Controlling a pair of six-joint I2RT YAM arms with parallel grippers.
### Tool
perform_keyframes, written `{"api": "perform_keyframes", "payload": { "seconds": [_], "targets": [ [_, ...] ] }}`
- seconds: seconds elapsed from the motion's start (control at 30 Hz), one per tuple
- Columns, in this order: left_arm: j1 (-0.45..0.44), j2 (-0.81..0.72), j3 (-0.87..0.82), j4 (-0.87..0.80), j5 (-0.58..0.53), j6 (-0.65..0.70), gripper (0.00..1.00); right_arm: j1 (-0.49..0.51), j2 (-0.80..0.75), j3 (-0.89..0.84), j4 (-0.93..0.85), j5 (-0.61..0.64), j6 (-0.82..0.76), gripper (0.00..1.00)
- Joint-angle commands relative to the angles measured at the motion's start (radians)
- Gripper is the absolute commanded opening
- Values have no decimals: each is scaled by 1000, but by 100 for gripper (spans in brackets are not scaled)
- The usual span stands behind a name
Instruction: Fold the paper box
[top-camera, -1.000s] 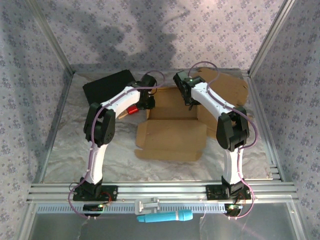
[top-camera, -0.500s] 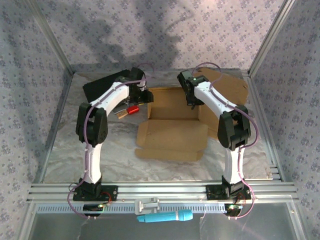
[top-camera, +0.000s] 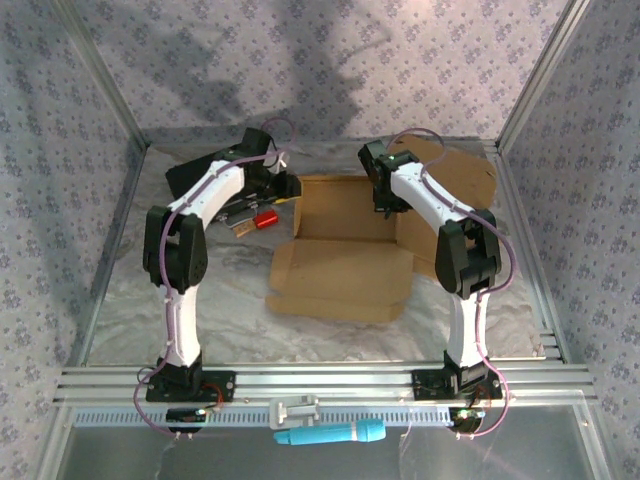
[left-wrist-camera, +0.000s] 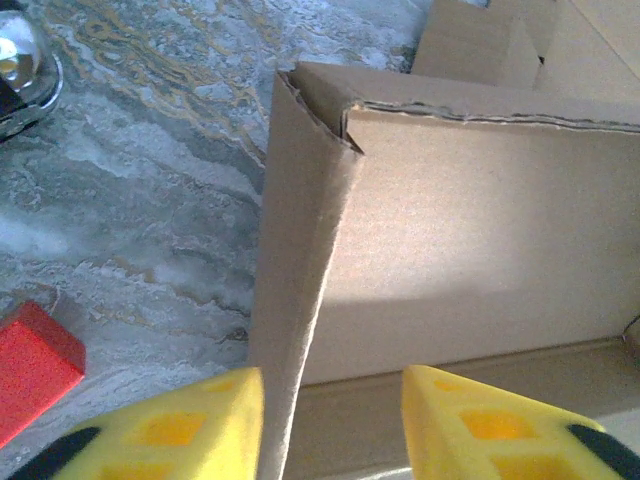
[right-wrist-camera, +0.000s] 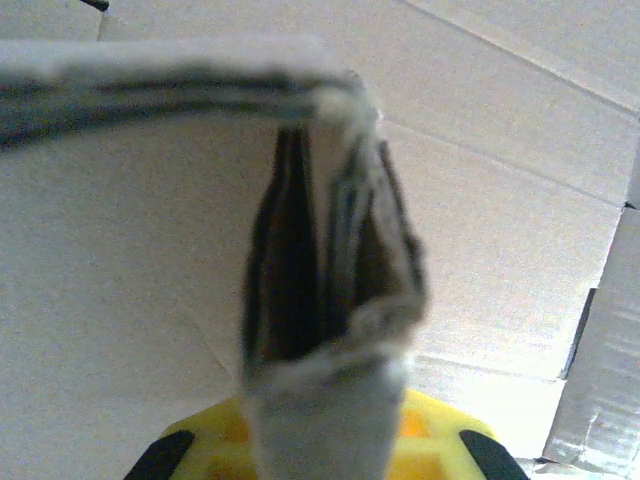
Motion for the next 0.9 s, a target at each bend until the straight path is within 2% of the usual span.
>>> {"api": "perform_keyframes", "payload": {
  "seconds": [0.0, 0.07, 0.17, 0.37, 0.47, 0.6, 0.7, 0.87],
  "targets": [
    [-1, -54, -5, -60, -138, -18, 44, -16, 30, 8, -67, -35, 49, 0],
    [-11, -108, -14, -101, -276, -75, 45, -31, 25, 6, -111, -66, 118, 0],
    [-23, -201, -27, -173, -387, -151, 46, -73, -3, -31, -164, -162, 292, 0],
    [-53, -421, -112, -262, -421, -224, 48, -132, -89, -177, -157, -387, 613, 0],
    [-52, -558, -230, -279, -439, -271, 48, -161, -162, -313, -50, -511, 768, 0],
    [-16, -766, -404, -294, -501, -314, 42, -167, -235, -400, 24, -581, 913, 0],
    [44, -882, -525, -289, -473, -336, 33, -149, -277, -447, 53, -618, 1013, 0],
    [80, -926, -736, -169, -286, -379, 27, -67, -336, -510, 105, -654, 1188, 0]
  ]
}}
